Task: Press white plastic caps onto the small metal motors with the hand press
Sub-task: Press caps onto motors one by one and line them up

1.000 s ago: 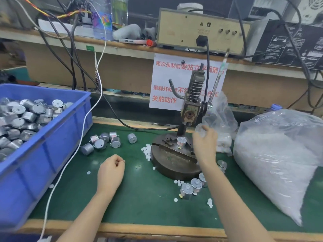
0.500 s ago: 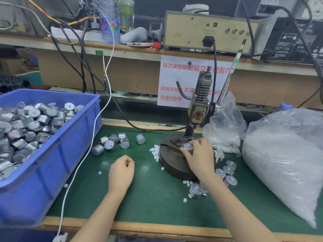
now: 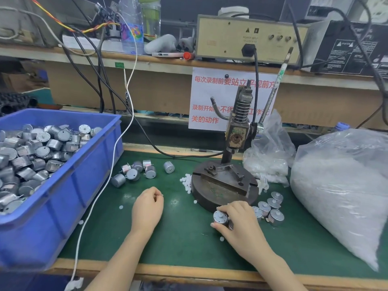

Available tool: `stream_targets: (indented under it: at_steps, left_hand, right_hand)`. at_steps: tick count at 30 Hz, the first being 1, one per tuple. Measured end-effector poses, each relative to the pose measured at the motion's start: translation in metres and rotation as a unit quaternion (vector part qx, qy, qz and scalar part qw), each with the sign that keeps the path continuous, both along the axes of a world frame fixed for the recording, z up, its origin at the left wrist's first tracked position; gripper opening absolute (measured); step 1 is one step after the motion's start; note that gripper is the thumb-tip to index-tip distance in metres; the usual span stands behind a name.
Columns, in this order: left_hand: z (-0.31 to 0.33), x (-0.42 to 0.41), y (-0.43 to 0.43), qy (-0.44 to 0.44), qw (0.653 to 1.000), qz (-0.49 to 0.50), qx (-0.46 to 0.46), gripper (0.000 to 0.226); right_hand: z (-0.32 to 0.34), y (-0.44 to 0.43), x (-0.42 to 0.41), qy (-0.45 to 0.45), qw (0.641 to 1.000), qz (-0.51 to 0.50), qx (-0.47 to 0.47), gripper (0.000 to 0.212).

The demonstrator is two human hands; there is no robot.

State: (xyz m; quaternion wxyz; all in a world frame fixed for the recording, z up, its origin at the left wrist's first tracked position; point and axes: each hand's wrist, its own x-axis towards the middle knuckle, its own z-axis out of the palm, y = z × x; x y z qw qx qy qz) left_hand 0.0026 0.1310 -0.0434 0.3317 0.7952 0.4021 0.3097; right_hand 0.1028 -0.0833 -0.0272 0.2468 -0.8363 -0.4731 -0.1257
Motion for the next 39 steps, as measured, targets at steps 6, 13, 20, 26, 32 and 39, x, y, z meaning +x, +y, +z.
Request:
stream_targets:
  at_steps: [6,13,20,26,32,39]
  left_hand:
    - [0.0,0.0,0.0,0.002,1.0,-0.003,0.006,0.016]
    - [-0.001,0.0,0.0,0.002,1.0,-0.004,0.007,0.016]
    - [0.0,0.0,0.0,-0.002,1.0,-0.003,0.0,0.017]
    - [0.0,0.0,0.0,-0.002,1.0,-0.006,-0.002,0.017]
    - [0.0,-0.001,0.0,-0.003,1.0,-0.005,-0.002,0.017]
    - [0.001,-0.002,0.0,-0.02,1.0,-0.01,-0.017,0.016]
  right_hand:
    - [-0.007,-0.014,0.0,-0.065,0.998,-0.006,0.005,0.039]
    - [-0.013,-0.03,0.006,-0.095,0.995,-0.037,0.022,0.041]
    - [-0.01,-0.033,0.0,-0.084,0.996,-0.001,0.007,0.047]
    - [-0.001,-0.027,-0.012,-0.161,0.984,0.065,-0.032,0.041]
    - [0.006,-0.019,-0.012,-0.21,0.973,0.076,-0.058,0.033]
    - [0.0,-0.018,-0.009,-0.216,0.973,0.079,-0.017,0.033]
